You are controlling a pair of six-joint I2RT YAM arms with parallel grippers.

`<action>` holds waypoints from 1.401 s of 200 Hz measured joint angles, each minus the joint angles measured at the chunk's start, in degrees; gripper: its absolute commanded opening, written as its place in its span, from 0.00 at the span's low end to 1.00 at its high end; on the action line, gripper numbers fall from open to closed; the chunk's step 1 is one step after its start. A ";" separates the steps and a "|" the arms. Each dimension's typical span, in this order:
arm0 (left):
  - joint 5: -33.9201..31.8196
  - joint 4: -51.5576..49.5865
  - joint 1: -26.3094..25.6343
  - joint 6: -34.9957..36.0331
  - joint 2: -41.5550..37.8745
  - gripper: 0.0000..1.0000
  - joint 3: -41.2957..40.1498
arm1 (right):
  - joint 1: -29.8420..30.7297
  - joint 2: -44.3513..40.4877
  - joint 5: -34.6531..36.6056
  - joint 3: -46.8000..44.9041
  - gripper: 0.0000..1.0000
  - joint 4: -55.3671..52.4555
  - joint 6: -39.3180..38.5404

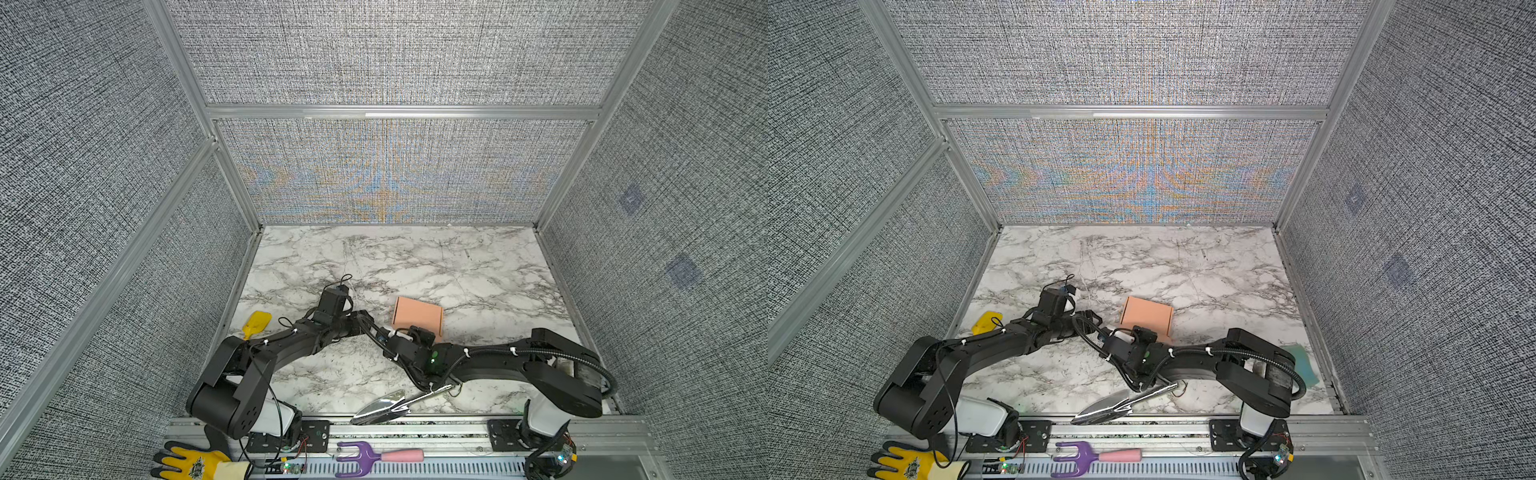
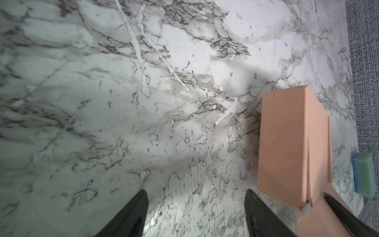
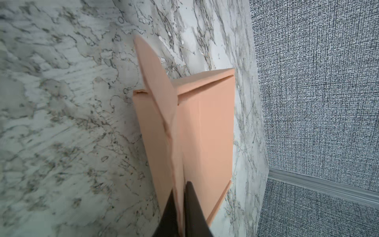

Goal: Assemble paper box
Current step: Fold and tuck the lid into the gap.

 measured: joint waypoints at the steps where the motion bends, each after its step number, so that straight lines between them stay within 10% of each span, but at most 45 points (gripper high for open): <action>1: 0.02 0.02 0.00 0.00 0.02 0.76 0.02 | 0.00 0.00 -0.04 0.00 0.21 0.00 0.02; 38: 1.29 0.85 -0.02 0.44 0.96 0.77 0.59 | 0.00 -0.81 -2.84 -0.15 0.56 -0.28 0.66; 75: 1.27 -0.11 0.00 1.33 1.25 0.77 2.86 | -0.09 -9.46 -6.95 -1.22 0.70 -1.90 3.34; 171: -3.89 -9.49 -4.70 2.58 -2.97 0.72 10.58 | -23.15 -32.33 -28.44 -2.97 0.69 -14.56 38.86; 280: -11.56 -18.56 -16.92 -3.10 2.01 0.65 16.81 | -28.06 -27.67 -41.77 -7.15 0.62 -16.57 53.13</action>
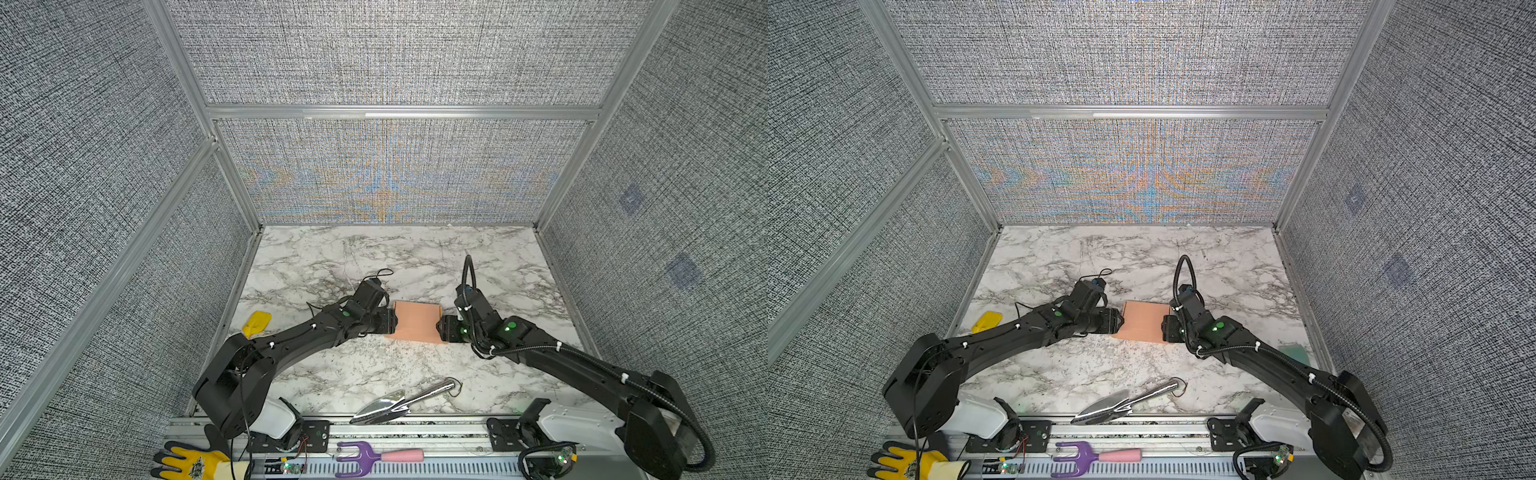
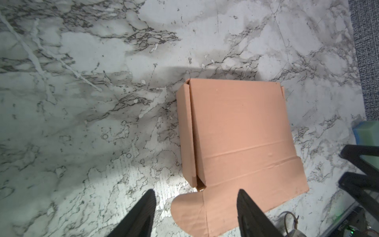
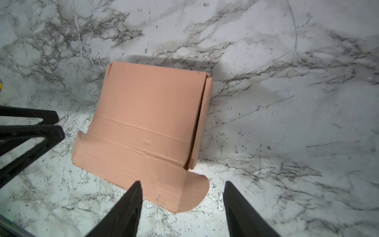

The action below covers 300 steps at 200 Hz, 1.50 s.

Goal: Assemble paper box
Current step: Fold and tuck the lid into the gap.

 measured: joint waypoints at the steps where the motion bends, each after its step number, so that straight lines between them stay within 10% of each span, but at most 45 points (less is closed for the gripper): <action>1: -0.02 0.00 -0.02 -0.02 0.04 0.65 0.02 | 0.00 0.09 -0.02 -0.02 0.62 0.02 0.04; 300: 2.62 4.42 -4.13 -2.75 3.72 0.49 0.09 | 0.00 2.97 -8.33 -3.85 0.35 7.89 4.44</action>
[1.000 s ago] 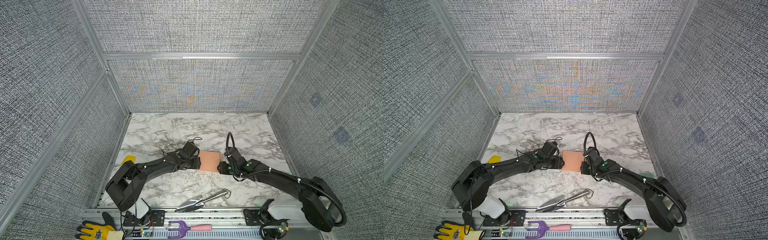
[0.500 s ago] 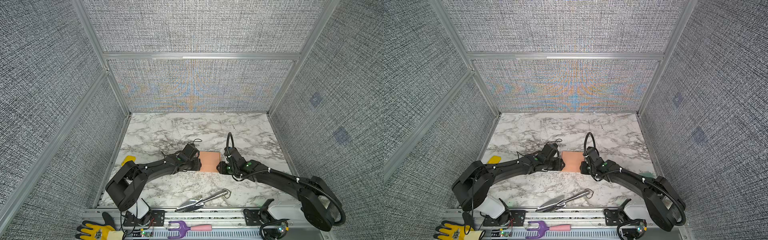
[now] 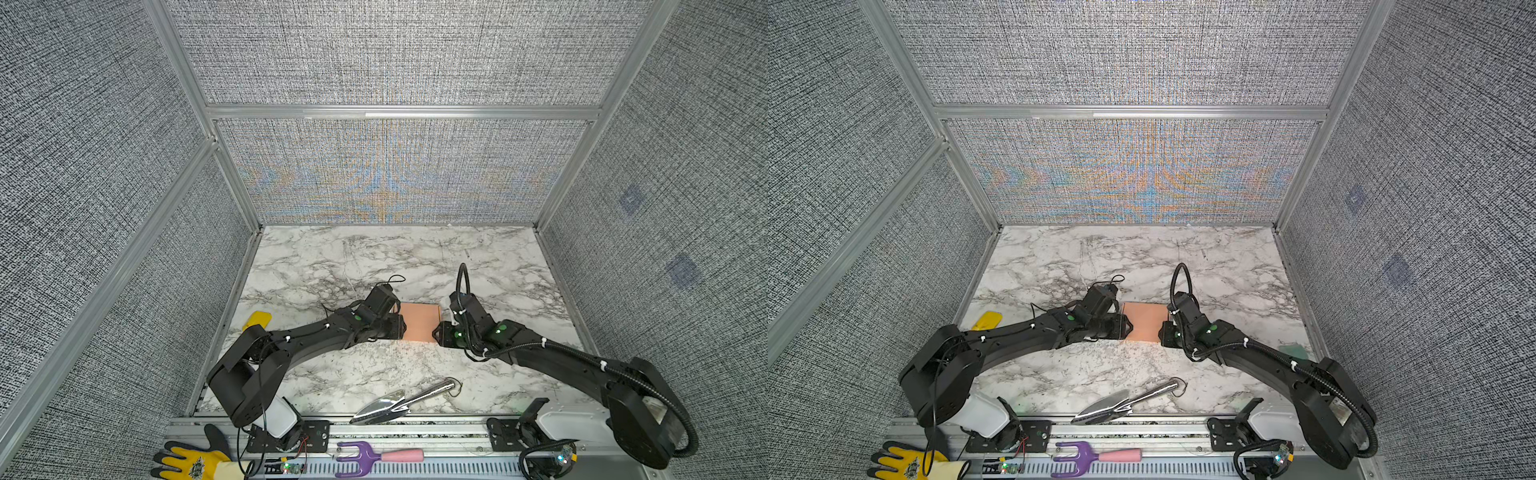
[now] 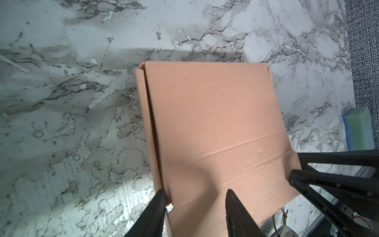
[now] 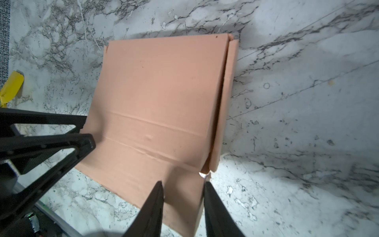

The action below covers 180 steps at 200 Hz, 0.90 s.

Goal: Assemble paper box
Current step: Fold and tuck the lid into the gap.

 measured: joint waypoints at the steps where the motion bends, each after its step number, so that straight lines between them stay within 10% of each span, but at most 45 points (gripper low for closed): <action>1: 0.00 0.00 0.00 -0.02 0.00 0.49 0.00 | 0.00 -0.02 -0.02 0.00 0.35 0.00 0.00; 180: -0.07 2.51 -0.57 -0.79 -0.04 0.49 -2.91 | -0.04 1.99 -2.73 -1.75 0.34 0.50 1.36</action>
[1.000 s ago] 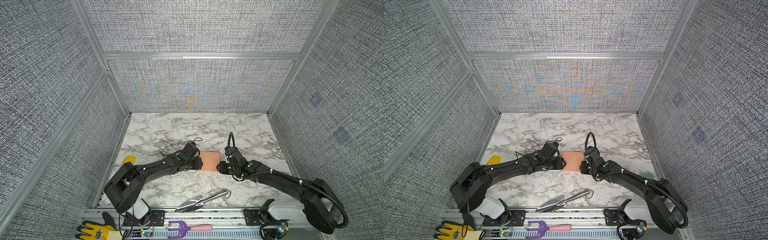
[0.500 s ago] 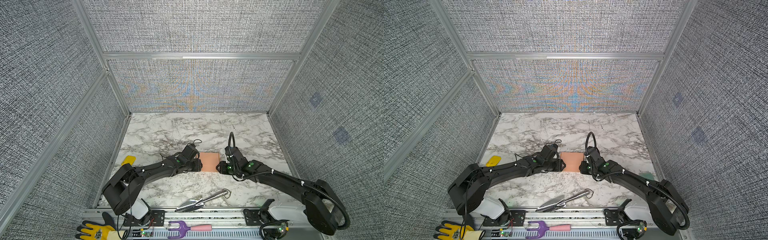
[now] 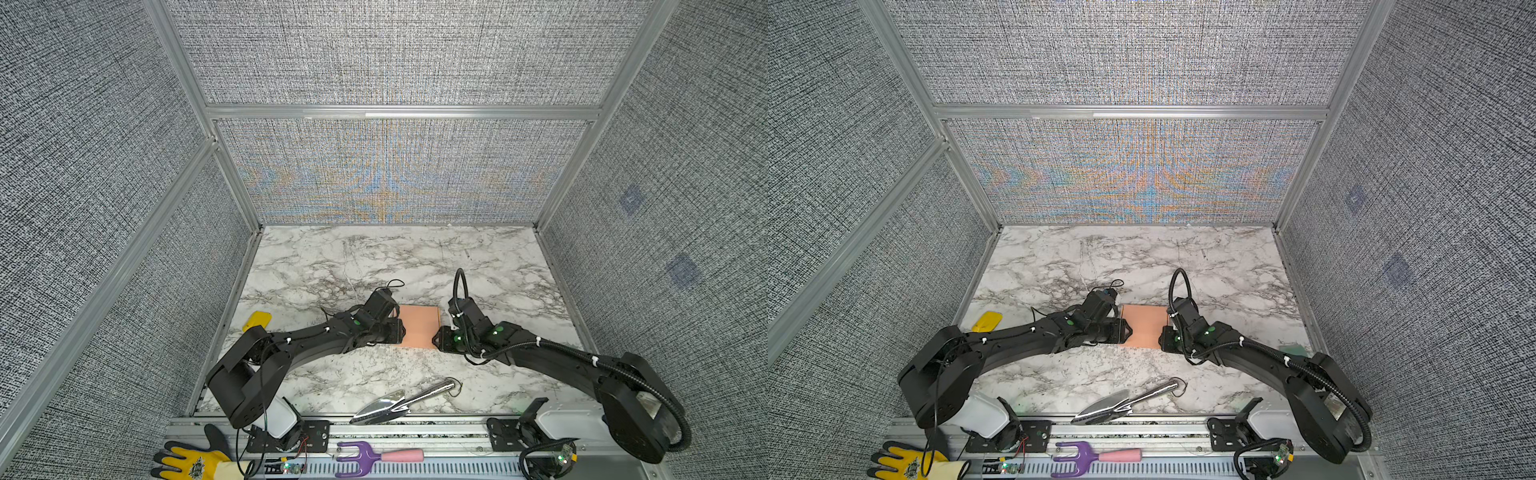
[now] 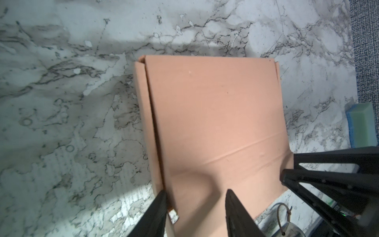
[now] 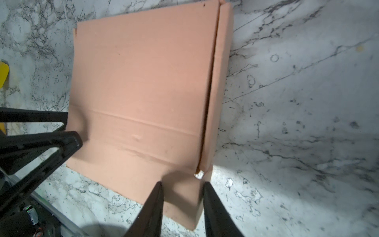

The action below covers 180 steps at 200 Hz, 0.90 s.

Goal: Assemble paper box
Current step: Fold and tuck the lid into the gap.

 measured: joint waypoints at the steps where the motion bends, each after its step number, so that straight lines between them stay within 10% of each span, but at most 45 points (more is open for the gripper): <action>1: 0.00 0.02 0.00 0.00 0.00 0.49 0.00 | 0.00 -0.02 -0.04 0.00 0.34 0.00 0.04; 180: -0.04 3.89 -0.13 0.42 0.81 0.49 -1.01 | -1.53 0.24 -3.06 -0.70 0.30 0.74 2.14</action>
